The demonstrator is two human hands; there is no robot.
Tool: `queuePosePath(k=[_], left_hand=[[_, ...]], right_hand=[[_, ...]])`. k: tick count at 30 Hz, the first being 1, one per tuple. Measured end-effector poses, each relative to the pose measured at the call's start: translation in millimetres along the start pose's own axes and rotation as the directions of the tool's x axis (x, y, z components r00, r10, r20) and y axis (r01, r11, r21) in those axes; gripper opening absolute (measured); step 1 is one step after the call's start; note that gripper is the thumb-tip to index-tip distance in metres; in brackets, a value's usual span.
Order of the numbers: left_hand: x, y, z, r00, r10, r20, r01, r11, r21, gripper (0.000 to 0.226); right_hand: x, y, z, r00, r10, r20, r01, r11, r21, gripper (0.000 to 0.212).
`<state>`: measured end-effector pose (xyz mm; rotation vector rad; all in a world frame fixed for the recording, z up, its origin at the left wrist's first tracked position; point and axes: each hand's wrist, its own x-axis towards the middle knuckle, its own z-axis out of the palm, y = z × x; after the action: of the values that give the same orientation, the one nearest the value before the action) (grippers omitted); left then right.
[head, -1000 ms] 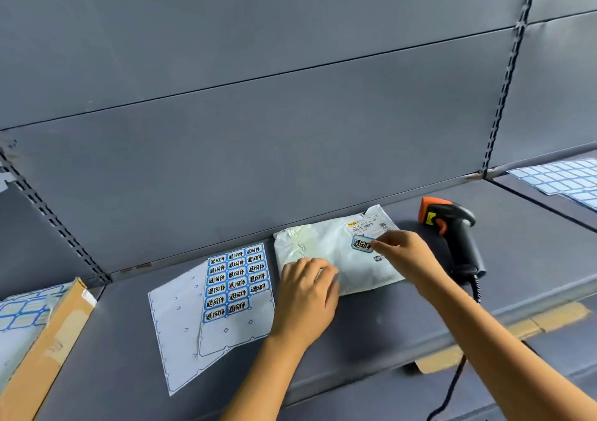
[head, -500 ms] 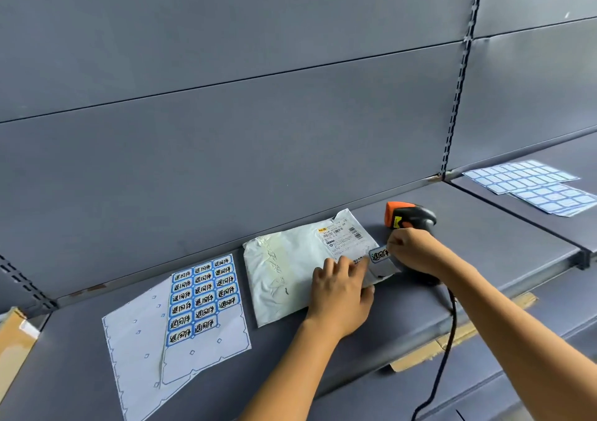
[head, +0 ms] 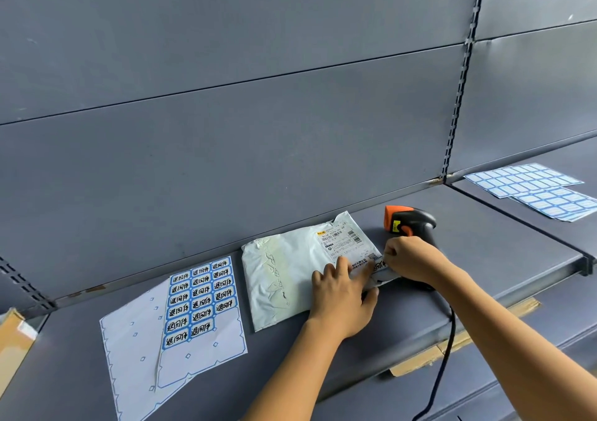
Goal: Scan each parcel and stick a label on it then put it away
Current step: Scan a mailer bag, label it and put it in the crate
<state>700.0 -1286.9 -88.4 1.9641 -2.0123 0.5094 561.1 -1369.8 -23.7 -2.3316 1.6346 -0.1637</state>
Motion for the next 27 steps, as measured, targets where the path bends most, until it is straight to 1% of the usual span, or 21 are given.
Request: queuePosePath(k=[2,3,7,8,11,14,16,19,20,22,23,25,27], left_hand=[[0.8,0.5,0.5,1.000,0.000,0.000,0.000,1.000,0.008,0.048],[1.0,0.4,0.5,1.000,0.000,0.002,0.000,1.000,0.010,0.048],[1.1,0.9,0.0,1.000,0.001,0.012,-0.001,1.000,-0.003,0.046],[0.5,1.1,0.0,1.000,0.000,0.009,0.000,1.000,-0.005,0.046],[0.1,1.2,-2.3,1.000,0.003,0.020,-0.002,1.000,-0.001,0.048],[0.8,1.0,-4.4,0.997,0.021,0.069,-0.022,1.000,0.012,0.047],[0.8,1.5,-4.6,0.995,0.026,0.095,-0.027,1.000,0.004,0.045],[0.0,1.4,-6.6,0.995,0.010,0.096,-0.009,1.000,-0.016,0.048],[-0.4,1.6,-7.6,0.996,0.007,0.091,-0.006,1.000,-0.019,0.051],[-0.6,2.2,-12.0,0.994,0.008,0.105,-0.004,0.999,-0.038,0.057],[-1.7,3.1,-14.5,0.993,0.012,0.117,-0.006,0.999,-0.050,0.057],[-3.1,3.7,-16.6,0.991,0.016,0.130,-0.004,0.995,-0.098,0.053],[-2.8,2.4,-17.0,0.991,0.006,0.135,0.012,0.991,-0.133,0.058]], right_hand=[[-3.5,-1.4,-0.7,0.996,-0.007,-0.090,0.010,1.000,0.030,0.037],[-4.2,-0.9,0.0,0.994,0.000,-0.110,0.005,0.999,0.048,0.036],[-4.9,-2.0,2.1,0.992,-0.019,-0.128,0.022,1.000,0.017,0.038],[-4.4,-1.8,1.8,0.991,-0.035,-0.132,0.033,0.999,-0.019,0.039],[-1.0,0.8,2.5,0.997,-0.009,-0.079,0.009,1.000,0.003,0.034],[-0.5,-0.4,-1.7,0.999,0.025,0.025,-0.028,0.995,0.100,0.018],[2.4,-2.9,-1.9,0.996,0.072,0.048,-0.079,0.984,0.158,0.018],[8.3,-4.2,0.6,0.977,0.144,0.156,-0.183,0.945,0.270,0.013],[9.4,-2.5,1.5,0.968,0.159,0.193,-0.220,0.907,0.358,0.010],[4.6,-0.2,-1.6,0.961,0.161,0.227,-0.266,0.766,0.585,0.011],[2.8,-0.2,-2.2,0.951,0.128,0.280,-0.287,0.697,0.657,0.014],[-5.4,-5.0,-2.4,0.946,0.053,0.319,-0.281,0.625,0.729,0.016],[-10.5,-10.2,-1.8,0.957,0.019,0.290,-0.253,0.545,0.799,0.020]])
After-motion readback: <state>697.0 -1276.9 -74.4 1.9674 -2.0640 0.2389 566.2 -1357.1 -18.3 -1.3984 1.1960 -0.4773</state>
